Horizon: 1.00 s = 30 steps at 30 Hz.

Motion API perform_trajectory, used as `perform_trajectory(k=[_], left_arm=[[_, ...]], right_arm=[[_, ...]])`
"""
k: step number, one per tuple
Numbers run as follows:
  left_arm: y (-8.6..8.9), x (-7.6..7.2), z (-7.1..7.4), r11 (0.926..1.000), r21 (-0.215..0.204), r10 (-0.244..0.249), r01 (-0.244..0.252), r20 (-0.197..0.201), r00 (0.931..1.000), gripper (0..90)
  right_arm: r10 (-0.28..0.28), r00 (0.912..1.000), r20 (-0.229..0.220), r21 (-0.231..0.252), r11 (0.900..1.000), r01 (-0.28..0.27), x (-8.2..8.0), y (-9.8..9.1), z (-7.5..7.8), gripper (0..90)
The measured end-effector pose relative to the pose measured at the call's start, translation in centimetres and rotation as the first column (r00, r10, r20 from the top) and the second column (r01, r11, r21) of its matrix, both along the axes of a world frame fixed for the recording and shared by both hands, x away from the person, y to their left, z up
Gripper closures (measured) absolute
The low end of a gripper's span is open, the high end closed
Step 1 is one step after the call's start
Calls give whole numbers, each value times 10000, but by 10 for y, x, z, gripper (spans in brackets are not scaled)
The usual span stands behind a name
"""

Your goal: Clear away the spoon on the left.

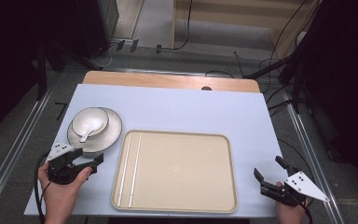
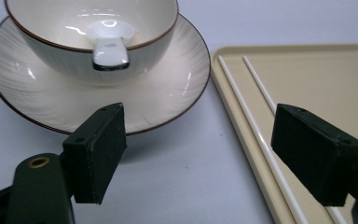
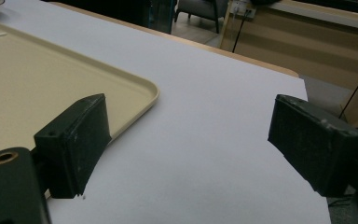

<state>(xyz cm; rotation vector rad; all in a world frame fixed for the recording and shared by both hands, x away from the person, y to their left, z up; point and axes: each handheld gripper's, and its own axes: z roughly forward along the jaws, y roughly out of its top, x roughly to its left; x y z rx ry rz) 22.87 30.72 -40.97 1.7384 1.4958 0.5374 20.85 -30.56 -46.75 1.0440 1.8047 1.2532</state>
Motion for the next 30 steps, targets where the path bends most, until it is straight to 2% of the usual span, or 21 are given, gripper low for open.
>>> perform_trajectory(k=[4,7,11,15,19,22,26,30], left_arm=[[5,4,4,9999,116,64,-65,79,9999,218],[12,8,12,9986,439,293,-301,191,9994,261],[24,12,22,9980,221,592,-600,350,9976,349],[30,18,26,9976,-28,693,-693,299,9971,449],[32,29,28,9971,-436,637,-630,143,9979,492],[30,34,29,9951,-681,735,-716,259,9970,526],[30,38,25,9946,-546,897,-877,342,9954,573],[31,44,20,9945,-493,943,-930,258,9952,598]], right_arm=[[-19,10000,-16,4,10000,19,0,0,0,130],[-14,10000,52,-5,10000,14,0,1,1,130],[-55,10000,68,20,10000,55,0,0,1,130],[-104,9999,122,30,9999,104,0,-2,1,130],[-148,9998,138,91,9999,147,-1,-3,2,130],[-111,9999,129,22,9999,111,0,-2,1,130],[-89,9999,125,12,10000,89,0,-2,1,130],[-93,9999,121,9,10000,93,0,-2,1,130]])
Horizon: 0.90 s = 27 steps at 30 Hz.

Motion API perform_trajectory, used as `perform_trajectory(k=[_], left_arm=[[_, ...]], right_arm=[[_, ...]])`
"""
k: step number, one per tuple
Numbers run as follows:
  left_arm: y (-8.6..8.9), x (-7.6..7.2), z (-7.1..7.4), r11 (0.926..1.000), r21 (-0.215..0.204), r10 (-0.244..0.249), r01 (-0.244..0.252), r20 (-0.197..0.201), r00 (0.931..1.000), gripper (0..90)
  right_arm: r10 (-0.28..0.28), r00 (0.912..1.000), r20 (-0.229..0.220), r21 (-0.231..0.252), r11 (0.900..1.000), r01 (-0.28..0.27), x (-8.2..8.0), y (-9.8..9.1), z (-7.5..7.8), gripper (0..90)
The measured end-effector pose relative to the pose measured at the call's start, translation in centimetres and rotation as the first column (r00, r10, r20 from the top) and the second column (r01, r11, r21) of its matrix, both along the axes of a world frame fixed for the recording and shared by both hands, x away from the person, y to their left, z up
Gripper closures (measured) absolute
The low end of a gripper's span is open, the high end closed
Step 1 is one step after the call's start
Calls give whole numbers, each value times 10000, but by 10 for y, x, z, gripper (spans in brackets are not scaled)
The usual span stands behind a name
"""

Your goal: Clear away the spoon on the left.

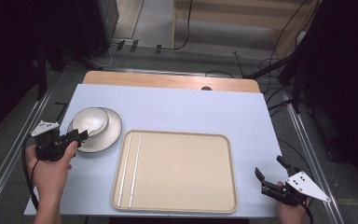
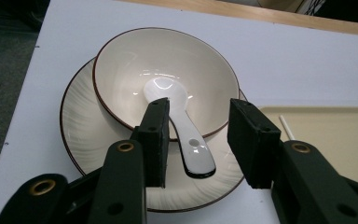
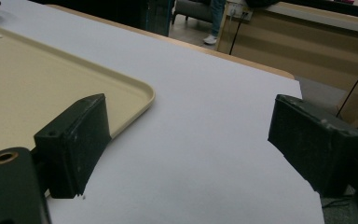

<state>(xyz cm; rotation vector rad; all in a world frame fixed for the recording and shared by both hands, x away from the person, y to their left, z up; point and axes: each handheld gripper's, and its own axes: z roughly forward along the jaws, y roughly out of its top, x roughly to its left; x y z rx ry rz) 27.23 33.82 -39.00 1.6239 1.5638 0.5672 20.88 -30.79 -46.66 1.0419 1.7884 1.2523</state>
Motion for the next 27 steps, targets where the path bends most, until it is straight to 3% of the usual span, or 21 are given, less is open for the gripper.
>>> perform_trajectory(k=[5,8,12,15,21,27], left_arm=[[5,0,-5,9998,-188,114,-117,-164,9998,647],[7,-1,-6,9985,-555,-4,-13,-309,9995,670],[7,-1,-8,9987,-512,8,-36,-559,9984,707],[7,-1,-9,9984,-560,95,-126,-555,9984,727],[5,-1,-7,9980,-632,-82,49,-521,9986,851],[5,0,-9,9985,-535,-150,121,-546,9984,857]], right_arm=[[34,10000,-21,-49,10000,-34,0,1,0,130],[63,10000,-51,-60,10000,-63,1,1,-1,130],[71,10000,-26,-70,10000,-71,1,2,-1,130],[70,10000,-29,-43,10000,-70,1,2,0,130],[81,10000,-33,-61,9999,-82,1,2,0,130],[98,10000,-15,-78,9999,-98,1,2,0,130]])
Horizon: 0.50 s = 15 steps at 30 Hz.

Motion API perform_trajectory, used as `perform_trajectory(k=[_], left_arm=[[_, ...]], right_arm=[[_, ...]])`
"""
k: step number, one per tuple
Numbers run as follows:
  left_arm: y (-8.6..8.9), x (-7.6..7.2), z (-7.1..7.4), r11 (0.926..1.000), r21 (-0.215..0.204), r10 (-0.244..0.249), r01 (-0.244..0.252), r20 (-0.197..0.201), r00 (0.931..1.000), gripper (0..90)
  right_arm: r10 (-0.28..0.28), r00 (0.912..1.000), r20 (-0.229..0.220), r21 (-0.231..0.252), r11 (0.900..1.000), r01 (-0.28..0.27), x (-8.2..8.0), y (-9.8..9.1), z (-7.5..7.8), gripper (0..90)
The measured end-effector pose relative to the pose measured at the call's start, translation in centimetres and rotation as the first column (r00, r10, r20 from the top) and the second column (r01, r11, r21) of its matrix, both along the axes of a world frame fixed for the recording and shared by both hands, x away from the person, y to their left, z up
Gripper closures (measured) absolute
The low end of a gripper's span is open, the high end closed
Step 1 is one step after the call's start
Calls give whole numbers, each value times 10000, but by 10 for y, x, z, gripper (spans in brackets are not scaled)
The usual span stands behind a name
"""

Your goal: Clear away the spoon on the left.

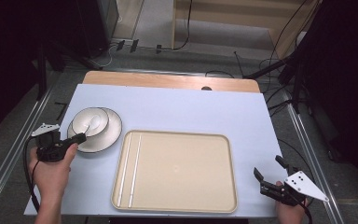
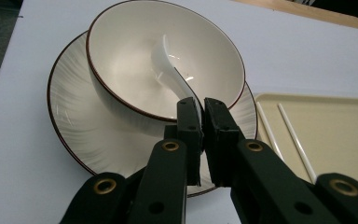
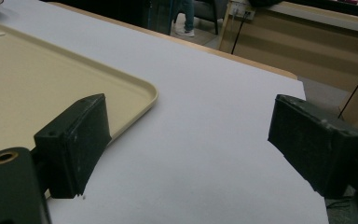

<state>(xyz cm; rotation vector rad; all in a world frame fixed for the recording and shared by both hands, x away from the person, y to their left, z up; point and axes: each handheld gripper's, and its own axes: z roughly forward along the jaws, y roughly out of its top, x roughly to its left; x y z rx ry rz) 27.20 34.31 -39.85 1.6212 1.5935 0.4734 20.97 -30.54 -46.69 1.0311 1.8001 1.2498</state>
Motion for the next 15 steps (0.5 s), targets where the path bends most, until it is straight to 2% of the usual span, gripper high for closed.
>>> perform_trajectory(k=[9,15], left_arm=[[-2,1,-4,9997,199,-120,120,0,9999,857],[0,-2,-4,10000,-13,-34,34,368,9993,863]], right_arm=[[22,10000,-18,-19,10000,-22,0,1,0,130],[25,10000,0,-21,10000,-25,0,1,0,130]])
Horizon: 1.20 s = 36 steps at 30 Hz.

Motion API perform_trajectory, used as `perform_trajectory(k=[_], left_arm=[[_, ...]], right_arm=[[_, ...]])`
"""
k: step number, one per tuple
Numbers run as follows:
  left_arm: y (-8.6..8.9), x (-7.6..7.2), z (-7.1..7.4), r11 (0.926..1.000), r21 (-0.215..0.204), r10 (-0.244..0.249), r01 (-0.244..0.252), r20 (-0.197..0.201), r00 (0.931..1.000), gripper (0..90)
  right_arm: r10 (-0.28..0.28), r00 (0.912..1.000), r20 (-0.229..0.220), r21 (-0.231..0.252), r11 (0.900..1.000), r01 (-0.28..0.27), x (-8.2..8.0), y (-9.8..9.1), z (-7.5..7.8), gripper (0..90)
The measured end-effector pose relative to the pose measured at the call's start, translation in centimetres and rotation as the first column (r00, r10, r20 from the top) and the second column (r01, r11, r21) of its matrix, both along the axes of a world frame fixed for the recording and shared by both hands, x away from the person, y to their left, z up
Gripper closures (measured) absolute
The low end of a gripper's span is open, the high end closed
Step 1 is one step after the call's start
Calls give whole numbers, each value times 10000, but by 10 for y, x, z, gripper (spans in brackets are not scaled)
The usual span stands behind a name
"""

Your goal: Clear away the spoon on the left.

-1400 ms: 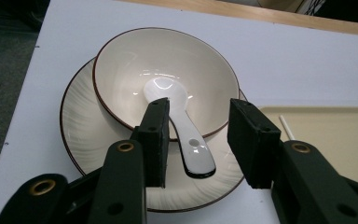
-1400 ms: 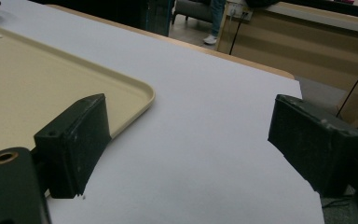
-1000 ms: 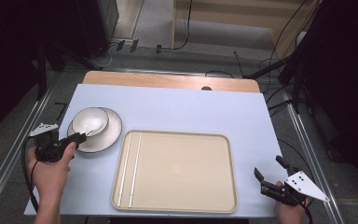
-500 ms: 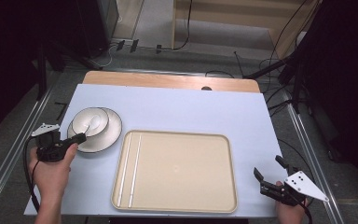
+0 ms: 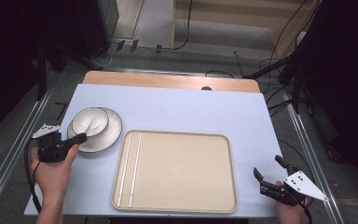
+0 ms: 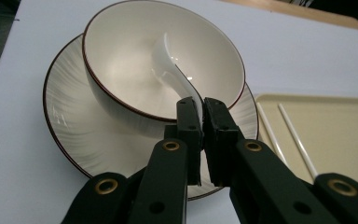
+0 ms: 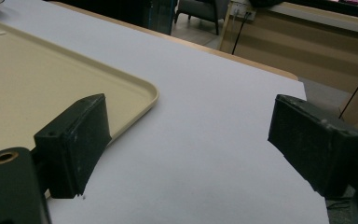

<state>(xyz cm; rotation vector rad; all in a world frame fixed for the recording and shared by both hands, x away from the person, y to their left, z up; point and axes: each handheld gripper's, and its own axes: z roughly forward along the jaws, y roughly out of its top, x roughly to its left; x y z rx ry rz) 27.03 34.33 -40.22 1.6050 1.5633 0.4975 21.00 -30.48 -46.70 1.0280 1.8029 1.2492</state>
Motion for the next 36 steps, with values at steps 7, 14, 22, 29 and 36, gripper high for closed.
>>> perform_trajectory(k=[7,14,22,29,36], left_arm=[[3,-7,8,10000,60,51,-54,535,9986,865],[0,-12,17,10000,45,-87,84,933,9956,866],[-2,-14,21,9997,138,-215,202,1026,9945,867],[0,-16,23,9998,82,-163,155,1124,9935,867],[-2,-19,28,9998,81,-207,198,1318,9911,867]], right_arm=[[3,10000,11,-9,10000,-3,0,-1,0,130],[-17,10000,61,8,10000,17,0,-2,1,130],[0,10000,47,5,10000,0,0,-2,1,130],[0,10000,48,-11,10000,0,0,-1,1,130],[-7,10000,9,29,10000,7,0,0,1,130]])
